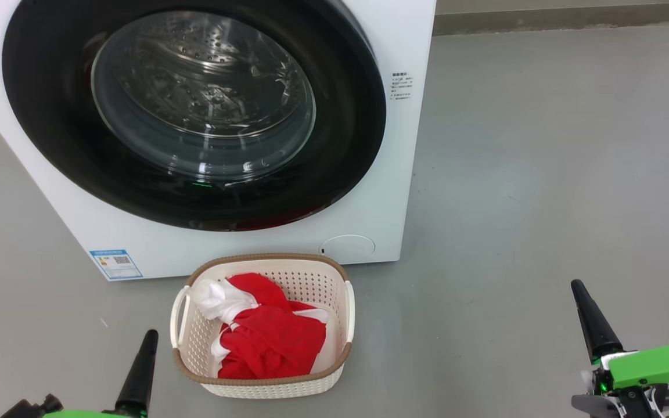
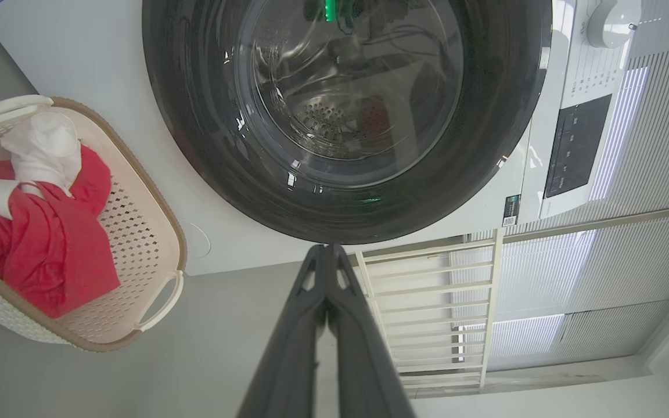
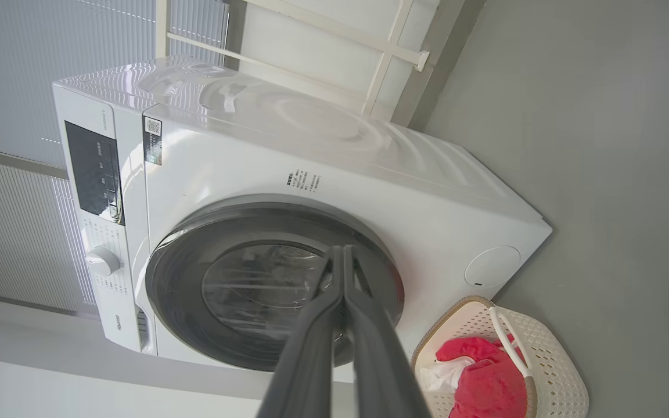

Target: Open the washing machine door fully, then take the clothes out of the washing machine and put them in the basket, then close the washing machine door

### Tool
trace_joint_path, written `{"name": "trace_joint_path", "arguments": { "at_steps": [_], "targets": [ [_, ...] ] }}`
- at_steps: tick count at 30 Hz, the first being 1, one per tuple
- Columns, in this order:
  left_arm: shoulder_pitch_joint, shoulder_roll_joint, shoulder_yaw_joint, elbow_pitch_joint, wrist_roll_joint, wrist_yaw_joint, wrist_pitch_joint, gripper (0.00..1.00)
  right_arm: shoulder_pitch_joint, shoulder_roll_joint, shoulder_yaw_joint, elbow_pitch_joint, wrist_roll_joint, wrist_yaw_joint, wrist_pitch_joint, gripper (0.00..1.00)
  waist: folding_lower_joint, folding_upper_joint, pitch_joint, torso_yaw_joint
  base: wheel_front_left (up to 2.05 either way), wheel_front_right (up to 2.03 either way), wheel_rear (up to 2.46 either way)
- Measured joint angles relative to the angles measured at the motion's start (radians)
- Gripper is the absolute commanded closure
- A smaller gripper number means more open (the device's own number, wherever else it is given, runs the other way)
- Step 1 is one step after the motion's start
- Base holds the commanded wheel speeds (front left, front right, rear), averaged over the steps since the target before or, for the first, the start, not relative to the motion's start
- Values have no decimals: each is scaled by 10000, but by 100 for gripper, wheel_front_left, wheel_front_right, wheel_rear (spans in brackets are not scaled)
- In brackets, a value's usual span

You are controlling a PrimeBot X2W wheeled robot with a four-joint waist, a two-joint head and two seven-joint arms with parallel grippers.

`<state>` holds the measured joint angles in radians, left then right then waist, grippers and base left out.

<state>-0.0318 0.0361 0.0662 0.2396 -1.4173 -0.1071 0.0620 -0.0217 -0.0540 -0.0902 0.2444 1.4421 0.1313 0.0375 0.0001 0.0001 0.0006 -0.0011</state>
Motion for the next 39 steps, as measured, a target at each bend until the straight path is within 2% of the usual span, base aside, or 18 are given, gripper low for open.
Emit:
{"name": "trace_joint_path", "arguments": {
  "at_steps": [16, 39],
  "targets": [
    [-367, 2, 109, 238, -1806, -159, 445, 100, -379, -21, -125, 226, 1816, -12, 479, 100, 0, 0, 25, 10, 0, 0, 0],
    [-367, 2, 119, 257, -1845, -163, 477, 100, -431, -17, -209, 238, 1835, -12, 525, 100, 0, 0, 25, 10, 0, 0, 0]
  ]
}}
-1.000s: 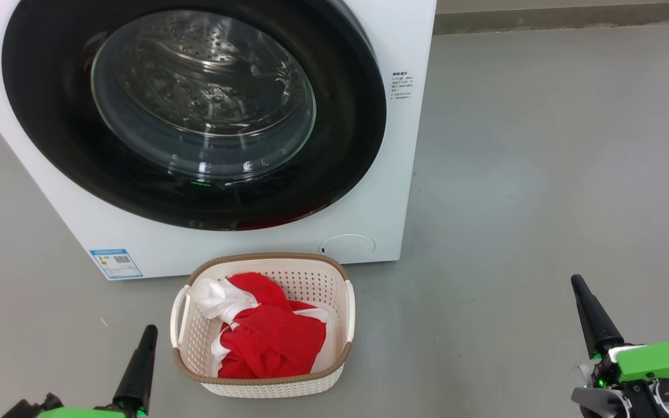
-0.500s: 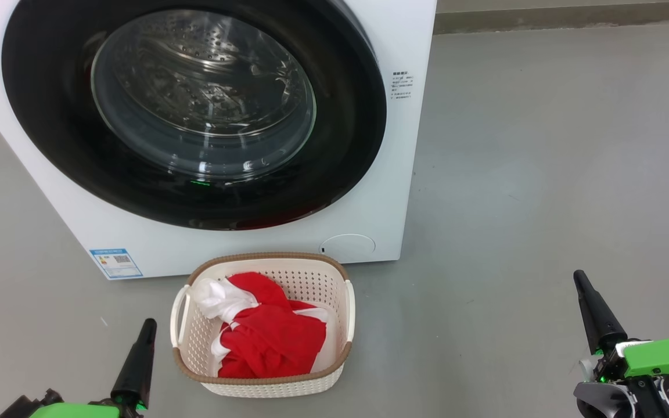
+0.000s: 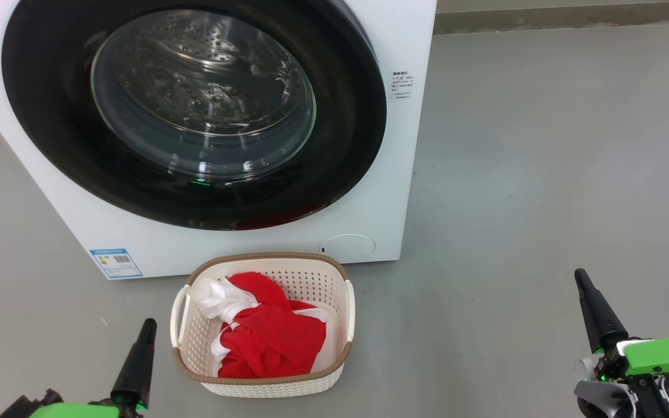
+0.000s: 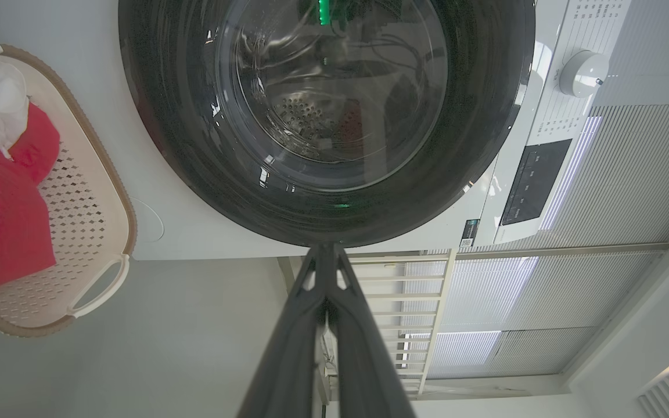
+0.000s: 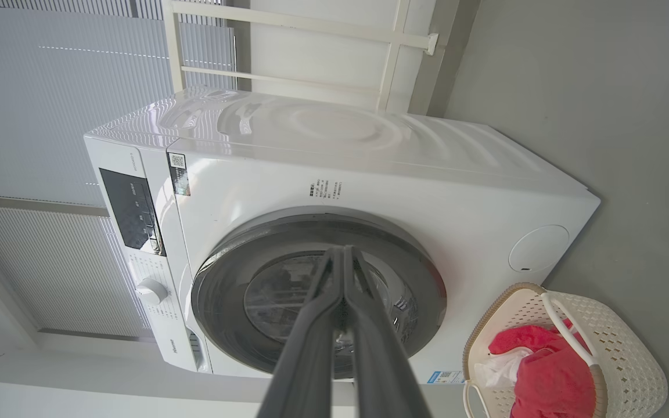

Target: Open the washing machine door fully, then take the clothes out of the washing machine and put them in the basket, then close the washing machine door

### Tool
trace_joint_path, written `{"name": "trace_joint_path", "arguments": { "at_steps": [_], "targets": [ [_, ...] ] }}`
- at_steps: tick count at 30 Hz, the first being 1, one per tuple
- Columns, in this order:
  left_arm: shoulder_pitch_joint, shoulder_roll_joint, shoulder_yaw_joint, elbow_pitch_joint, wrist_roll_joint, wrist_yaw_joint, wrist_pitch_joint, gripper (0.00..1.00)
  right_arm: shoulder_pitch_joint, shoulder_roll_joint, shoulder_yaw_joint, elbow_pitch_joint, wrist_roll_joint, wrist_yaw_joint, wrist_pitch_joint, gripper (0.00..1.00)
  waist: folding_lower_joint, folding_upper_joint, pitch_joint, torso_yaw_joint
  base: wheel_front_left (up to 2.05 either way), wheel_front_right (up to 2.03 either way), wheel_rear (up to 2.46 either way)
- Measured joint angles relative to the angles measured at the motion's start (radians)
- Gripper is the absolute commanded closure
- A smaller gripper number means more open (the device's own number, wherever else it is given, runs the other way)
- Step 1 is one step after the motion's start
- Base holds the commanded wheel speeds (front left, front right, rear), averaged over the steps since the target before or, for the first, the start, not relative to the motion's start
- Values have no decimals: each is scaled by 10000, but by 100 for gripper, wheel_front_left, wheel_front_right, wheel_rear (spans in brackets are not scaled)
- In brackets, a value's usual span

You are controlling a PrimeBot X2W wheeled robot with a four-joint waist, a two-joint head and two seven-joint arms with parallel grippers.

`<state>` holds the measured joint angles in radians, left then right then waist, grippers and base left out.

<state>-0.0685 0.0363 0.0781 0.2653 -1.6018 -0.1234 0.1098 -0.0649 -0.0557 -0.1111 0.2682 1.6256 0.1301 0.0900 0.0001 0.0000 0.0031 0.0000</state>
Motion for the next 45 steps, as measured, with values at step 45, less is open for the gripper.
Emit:
{"name": "trace_joint_path", "arguments": {
  "at_steps": [45],
  "targets": [
    [0, 0, 2, 0, 0, 0, 0, 100, -1, 36, -69, 4, -36, 0, 73, 100, 0, 0, 0, 0, 0, 0, 0]
  ]
}}
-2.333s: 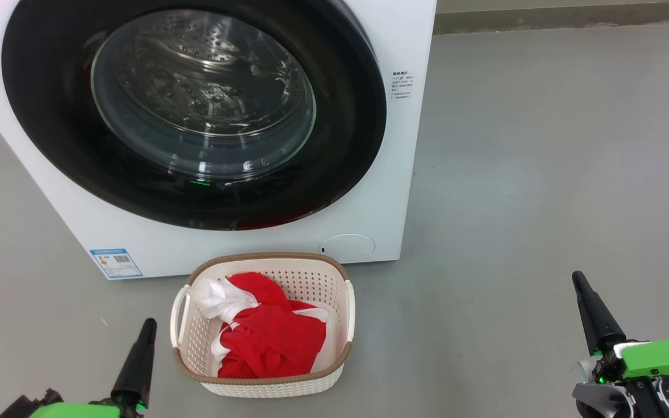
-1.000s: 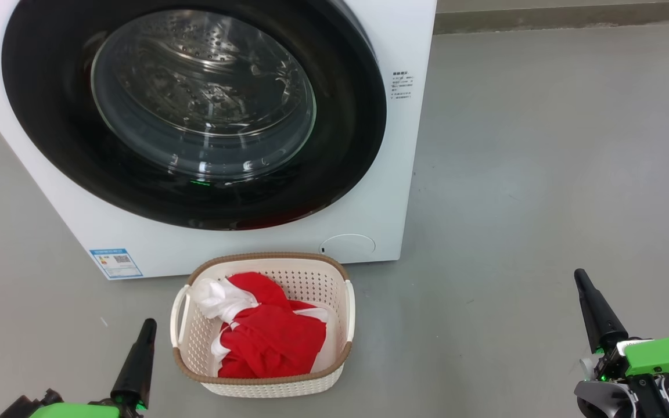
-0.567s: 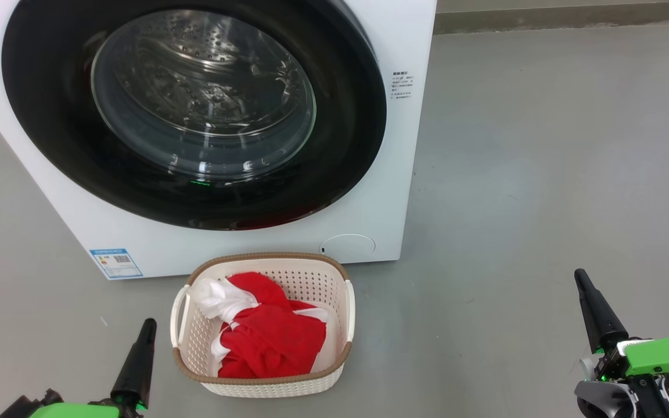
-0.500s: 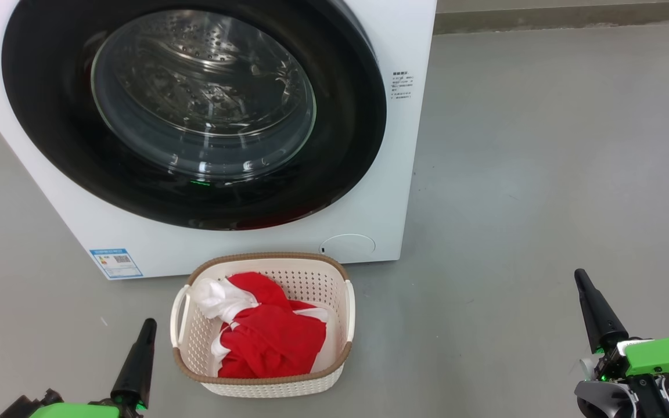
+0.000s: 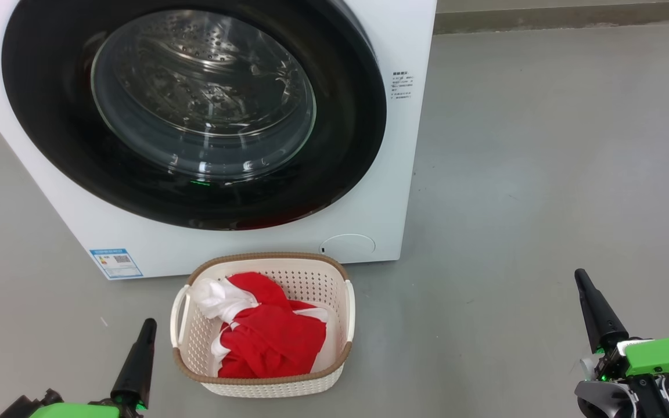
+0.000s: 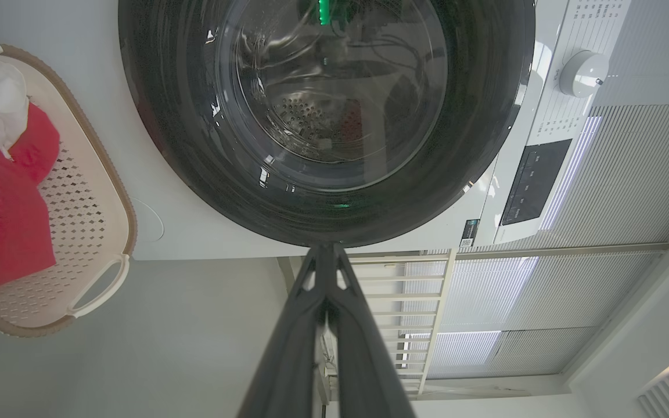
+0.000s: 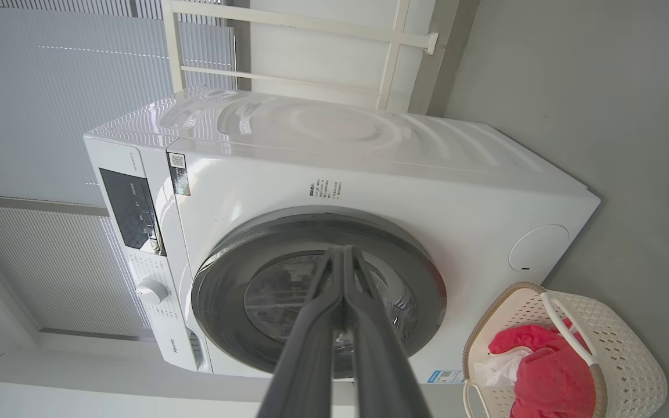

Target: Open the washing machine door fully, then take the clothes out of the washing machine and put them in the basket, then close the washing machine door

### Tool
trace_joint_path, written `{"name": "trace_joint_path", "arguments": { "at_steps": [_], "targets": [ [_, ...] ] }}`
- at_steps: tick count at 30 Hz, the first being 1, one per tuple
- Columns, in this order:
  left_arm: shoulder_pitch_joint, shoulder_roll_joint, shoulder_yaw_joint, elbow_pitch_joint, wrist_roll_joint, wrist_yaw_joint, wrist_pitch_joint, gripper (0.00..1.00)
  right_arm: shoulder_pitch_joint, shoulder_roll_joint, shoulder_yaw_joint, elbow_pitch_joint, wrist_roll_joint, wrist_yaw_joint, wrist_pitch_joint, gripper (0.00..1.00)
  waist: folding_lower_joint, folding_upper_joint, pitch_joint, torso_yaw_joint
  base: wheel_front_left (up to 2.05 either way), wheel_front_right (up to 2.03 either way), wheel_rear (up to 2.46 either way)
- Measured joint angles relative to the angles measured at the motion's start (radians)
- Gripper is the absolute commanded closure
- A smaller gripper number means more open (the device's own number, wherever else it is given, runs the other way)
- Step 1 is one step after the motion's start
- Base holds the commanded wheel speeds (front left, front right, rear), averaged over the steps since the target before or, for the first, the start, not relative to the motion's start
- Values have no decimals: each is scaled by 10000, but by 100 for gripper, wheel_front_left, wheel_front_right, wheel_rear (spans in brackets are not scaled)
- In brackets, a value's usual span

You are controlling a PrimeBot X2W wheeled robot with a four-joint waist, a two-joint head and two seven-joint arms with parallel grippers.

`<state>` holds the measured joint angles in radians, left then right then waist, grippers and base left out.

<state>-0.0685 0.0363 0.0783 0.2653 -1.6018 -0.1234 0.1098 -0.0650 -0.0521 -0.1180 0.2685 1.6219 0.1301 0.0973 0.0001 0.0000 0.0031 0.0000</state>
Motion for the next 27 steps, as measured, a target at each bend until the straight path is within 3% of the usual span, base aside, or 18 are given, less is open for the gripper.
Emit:
{"name": "trace_joint_path", "arguments": {
  "at_steps": [27],
  "targets": [
    [0, 0, 0, 0, 0, 0, 0, 100, 0, 15, -29, 0, -29, 0, 59, 100, -1, 0, 0, 0, 0, 0, 0]
  ]
}}
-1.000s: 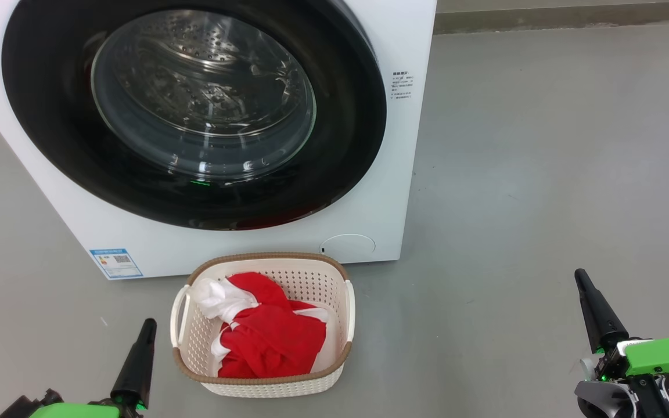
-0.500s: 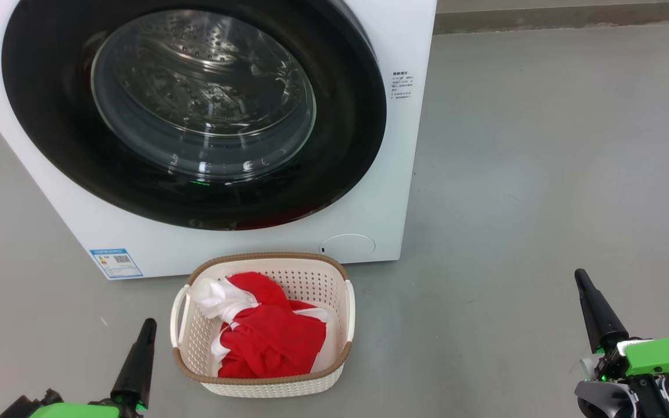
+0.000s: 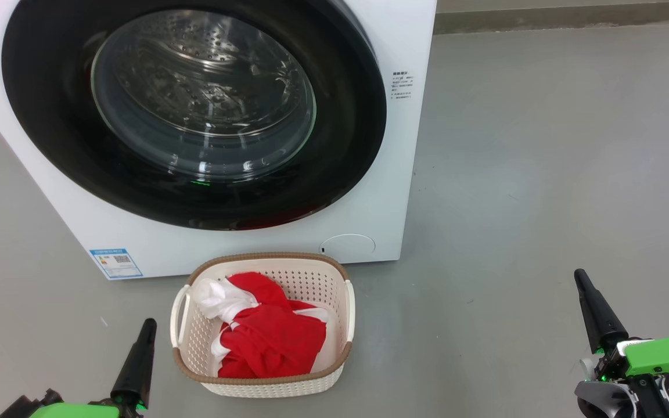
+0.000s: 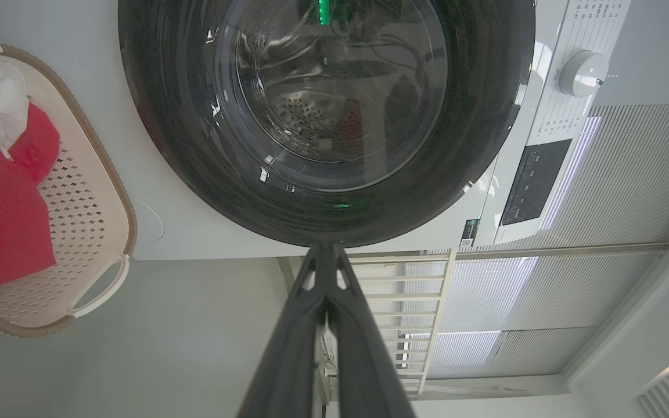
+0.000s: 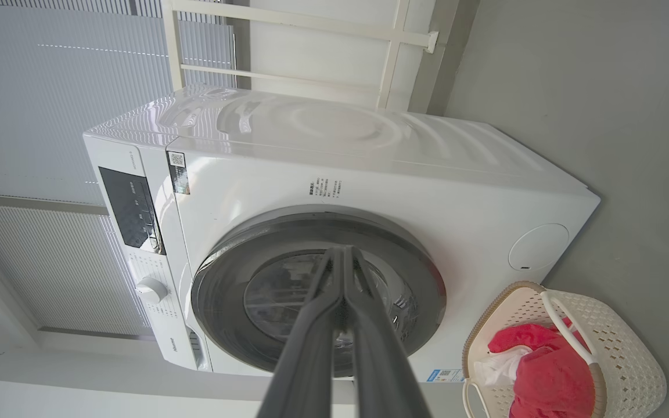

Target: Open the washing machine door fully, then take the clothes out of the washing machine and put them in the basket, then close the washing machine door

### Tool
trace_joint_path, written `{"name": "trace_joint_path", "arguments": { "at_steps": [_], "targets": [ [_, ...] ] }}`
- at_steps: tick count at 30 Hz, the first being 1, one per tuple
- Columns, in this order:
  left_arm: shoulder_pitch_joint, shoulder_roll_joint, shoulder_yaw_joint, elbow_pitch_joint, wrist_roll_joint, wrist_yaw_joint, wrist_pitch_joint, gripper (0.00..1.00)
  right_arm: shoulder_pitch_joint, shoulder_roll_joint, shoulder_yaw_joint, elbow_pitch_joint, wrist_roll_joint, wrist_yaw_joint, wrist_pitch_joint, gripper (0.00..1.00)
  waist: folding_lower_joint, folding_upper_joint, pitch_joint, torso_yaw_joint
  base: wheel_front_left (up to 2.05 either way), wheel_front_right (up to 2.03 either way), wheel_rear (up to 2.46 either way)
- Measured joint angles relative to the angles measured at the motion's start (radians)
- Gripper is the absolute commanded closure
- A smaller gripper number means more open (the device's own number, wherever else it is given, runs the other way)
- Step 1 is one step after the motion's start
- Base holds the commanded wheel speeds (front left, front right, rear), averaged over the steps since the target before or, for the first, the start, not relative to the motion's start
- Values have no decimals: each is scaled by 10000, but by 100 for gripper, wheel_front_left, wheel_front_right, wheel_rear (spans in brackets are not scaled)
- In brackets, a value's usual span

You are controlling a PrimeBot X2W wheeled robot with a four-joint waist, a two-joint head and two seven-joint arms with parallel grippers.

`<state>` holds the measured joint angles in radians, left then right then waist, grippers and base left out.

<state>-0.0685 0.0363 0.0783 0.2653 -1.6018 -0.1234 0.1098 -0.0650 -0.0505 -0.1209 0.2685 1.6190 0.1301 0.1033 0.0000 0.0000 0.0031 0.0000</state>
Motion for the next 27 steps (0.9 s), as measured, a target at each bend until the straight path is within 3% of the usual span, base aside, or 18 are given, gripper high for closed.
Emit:
{"name": "trace_joint_path", "arguments": {
  "at_steps": [27],
  "targets": [
    [0, 0, 0, 2, 0, 0, 0, 100, -1, 27, -21, 2, -2, 0, 27, 100, 0, 0, 0, 0, 0, 0, 0]
  ]
}}
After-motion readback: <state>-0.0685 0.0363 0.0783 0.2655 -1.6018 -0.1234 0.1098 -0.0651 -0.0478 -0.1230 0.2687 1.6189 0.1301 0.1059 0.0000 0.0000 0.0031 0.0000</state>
